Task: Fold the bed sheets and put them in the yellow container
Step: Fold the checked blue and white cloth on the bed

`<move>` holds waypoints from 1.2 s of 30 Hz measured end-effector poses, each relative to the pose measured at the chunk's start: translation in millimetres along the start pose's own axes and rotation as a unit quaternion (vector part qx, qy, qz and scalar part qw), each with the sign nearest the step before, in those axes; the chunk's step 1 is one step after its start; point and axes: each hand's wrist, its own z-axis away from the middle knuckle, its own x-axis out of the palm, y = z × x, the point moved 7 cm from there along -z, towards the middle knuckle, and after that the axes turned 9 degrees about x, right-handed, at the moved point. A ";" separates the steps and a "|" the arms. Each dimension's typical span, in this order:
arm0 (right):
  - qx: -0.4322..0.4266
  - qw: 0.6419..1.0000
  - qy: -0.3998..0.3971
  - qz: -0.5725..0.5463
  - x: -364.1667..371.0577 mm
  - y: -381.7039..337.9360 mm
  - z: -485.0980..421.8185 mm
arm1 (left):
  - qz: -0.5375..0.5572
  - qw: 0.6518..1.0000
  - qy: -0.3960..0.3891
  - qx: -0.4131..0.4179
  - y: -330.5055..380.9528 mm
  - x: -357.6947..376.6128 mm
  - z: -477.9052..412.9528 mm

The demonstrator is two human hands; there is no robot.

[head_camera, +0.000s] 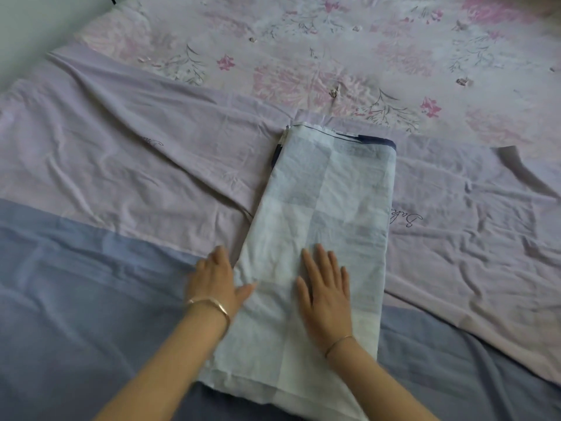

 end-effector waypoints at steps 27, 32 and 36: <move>-0.234 0.948 -0.045 0.213 -9.3 63.5 137.9 | -0.120 0.929 0.074 0.343 54.5 65.5 104.9; -0.197 0.977 -0.005 0.076 -68.2 47.8 124.5 | 0.053 0.943 0.137 0.298 44.1 0.3 101.4; -0.102 0.989 -0.037 -0.099 -157.7 30.7 86.3 | 0.182 0.960 0.073 0.198 49.7 -86.4 92.7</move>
